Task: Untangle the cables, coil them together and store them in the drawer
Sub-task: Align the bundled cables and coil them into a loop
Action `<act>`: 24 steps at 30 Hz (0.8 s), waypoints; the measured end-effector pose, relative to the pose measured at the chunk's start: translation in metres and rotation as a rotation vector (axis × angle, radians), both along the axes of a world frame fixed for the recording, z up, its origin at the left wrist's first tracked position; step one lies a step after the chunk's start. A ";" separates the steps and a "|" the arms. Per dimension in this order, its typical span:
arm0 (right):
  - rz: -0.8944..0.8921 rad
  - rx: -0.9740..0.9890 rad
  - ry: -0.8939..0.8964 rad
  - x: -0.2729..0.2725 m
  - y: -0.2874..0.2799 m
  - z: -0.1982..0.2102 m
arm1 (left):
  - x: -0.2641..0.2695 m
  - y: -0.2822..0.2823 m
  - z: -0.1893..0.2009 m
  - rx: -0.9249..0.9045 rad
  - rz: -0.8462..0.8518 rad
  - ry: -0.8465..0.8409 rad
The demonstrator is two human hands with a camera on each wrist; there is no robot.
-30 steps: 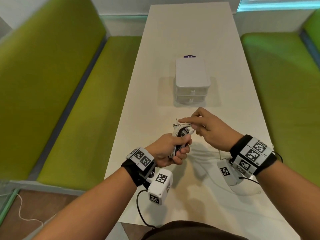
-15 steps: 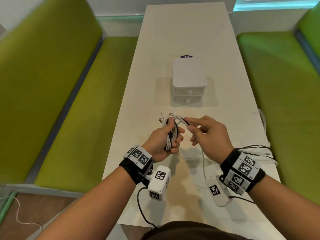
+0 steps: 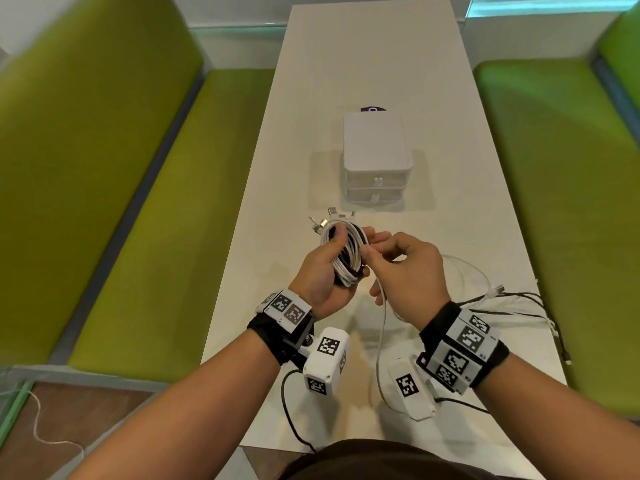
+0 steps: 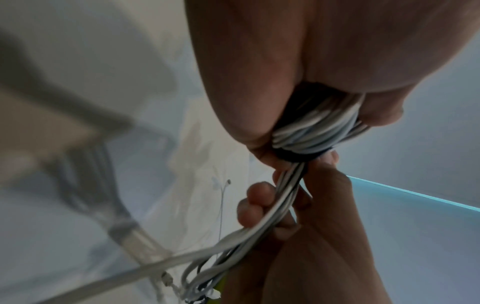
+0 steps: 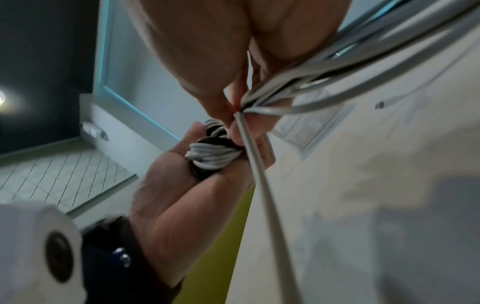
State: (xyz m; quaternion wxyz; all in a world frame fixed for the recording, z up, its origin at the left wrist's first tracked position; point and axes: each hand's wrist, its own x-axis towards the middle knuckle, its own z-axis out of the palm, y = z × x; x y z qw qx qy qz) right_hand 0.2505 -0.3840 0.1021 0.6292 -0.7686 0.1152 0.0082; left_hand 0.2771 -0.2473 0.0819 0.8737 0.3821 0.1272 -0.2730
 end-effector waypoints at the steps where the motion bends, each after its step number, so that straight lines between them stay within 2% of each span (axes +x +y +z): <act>1: 0.009 0.021 0.007 0.001 0.000 0.000 | 0.000 0.000 0.001 0.011 -0.007 -0.004; 3: 0.032 0.039 0.012 0.001 0.000 0.000 | 0.000 0.001 0.004 0.008 -0.005 0.000; 6: 0.071 -0.138 -0.077 0.000 -0.001 -0.006 | -0.003 0.001 0.005 -0.030 0.002 0.034; 7: 0.127 -0.272 -0.132 -0.001 -0.002 -0.008 | -0.004 0.002 0.003 -0.045 0.015 0.066; 9: 0.260 -0.685 -0.282 -0.003 -0.003 -0.004 | -0.002 0.004 0.001 -0.034 0.030 0.112; 10: 0.279 -0.774 -0.349 -0.001 -0.004 0.002 | 0.000 0.005 -0.001 -0.011 0.037 0.122; 12: 0.246 -0.672 -0.401 0.011 -0.006 0.017 | 0.004 0.005 -0.003 0.023 0.043 0.120; 15: 0.190 -0.452 -0.425 0.035 -0.013 0.037 | 0.007 0.003 -0.004 0.016 -0.047 0.073; 19: 0.493 -0.417 -0.255 0.049 -0.014 0.030 | -0.002 0.000 -0.006 -0.004 -0.227 -0.078; 24: 0.661 -0.309 -0.213 0.056 -0.022 0.019 | -0.007 0.003 -0.008 -0.062 -0.340 -0.140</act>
